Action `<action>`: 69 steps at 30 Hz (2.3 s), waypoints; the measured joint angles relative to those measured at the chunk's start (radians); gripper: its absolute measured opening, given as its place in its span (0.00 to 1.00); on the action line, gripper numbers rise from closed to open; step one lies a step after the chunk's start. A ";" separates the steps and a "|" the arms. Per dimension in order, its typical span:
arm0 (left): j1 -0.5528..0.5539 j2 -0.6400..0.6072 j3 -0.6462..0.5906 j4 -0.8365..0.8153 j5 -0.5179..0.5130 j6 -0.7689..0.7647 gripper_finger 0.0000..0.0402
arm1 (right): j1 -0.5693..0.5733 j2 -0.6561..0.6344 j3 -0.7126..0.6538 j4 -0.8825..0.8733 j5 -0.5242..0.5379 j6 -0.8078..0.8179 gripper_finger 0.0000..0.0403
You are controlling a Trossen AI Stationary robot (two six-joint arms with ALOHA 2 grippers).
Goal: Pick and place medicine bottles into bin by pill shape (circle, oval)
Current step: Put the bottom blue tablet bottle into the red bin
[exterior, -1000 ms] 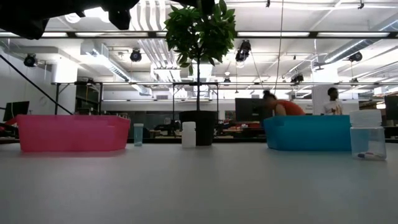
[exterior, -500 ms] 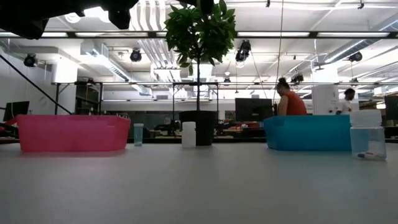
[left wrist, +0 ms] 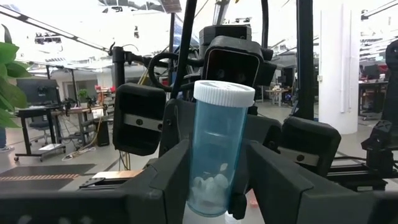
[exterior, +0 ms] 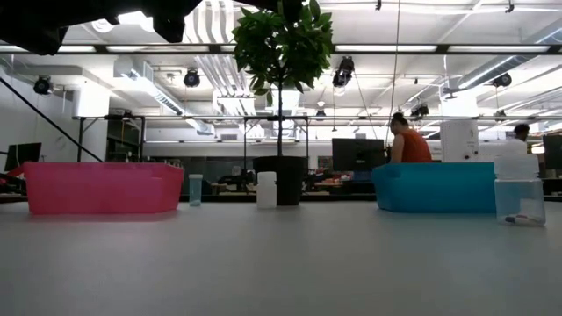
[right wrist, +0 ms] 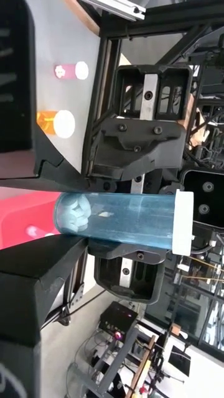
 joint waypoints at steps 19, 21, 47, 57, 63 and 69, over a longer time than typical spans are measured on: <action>0.001 -0.059 -0.014 -0.113 -0.003 0.008 0.35 | 0.000 0.000 0.000 -0.052 0.008 0.020 0.24; 0.001 -0.084 -0.014 -0.162 -0.003 0.009 0.35 | 0.000 -0.003 0.000 -0.074 0.008 0.026 0.24; 0.000 -0.164 0.078 -0.620 -0.085 -0.076 0.49 | -0.002 -0.072 -0.005 -0.567 0.045 0.205 0.24; 0.002 -0.017 0.177 -0.620 -0.144 -0.068 0.56 | -0.002 -0.072 -0.006 -0.568 0.045 0.205 0.24; 0.015 0.047 0.213 -0.620 -0.146 -0.068 0.56 | -0.002 -0.072 -0.006 -0.572 0.045 0.202 0.24; 0.014 0.051 0.230 -0.620 -0.145 -0.067 0.56 | -0.002 -0.072 -0.006 -0.583 0.045 0.202 0.24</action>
